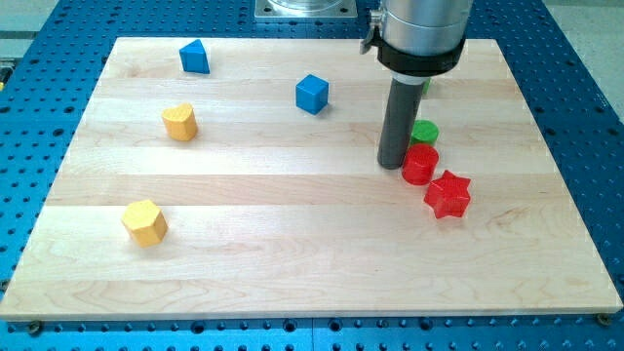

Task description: Place the green circle above the red circle

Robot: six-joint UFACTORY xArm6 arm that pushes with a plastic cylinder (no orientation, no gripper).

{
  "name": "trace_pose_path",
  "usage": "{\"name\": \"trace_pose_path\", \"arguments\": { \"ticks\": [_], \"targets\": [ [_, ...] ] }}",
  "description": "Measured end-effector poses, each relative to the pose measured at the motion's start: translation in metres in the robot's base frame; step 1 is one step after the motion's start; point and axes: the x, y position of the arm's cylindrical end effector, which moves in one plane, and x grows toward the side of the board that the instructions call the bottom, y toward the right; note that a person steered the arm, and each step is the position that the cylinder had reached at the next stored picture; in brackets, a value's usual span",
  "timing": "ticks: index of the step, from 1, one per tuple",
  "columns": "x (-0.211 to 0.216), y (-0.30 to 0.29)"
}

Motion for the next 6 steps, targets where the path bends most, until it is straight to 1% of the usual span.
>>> {"name": "trace_pose_path", "arguments": {
  "ticks": [1,2,4,6],
  "targets": [
    [0.000,0.021],
    [-0.001,0.009],
    [-0.064,0.001],
    [-0.064,0.039]
  ]
}}
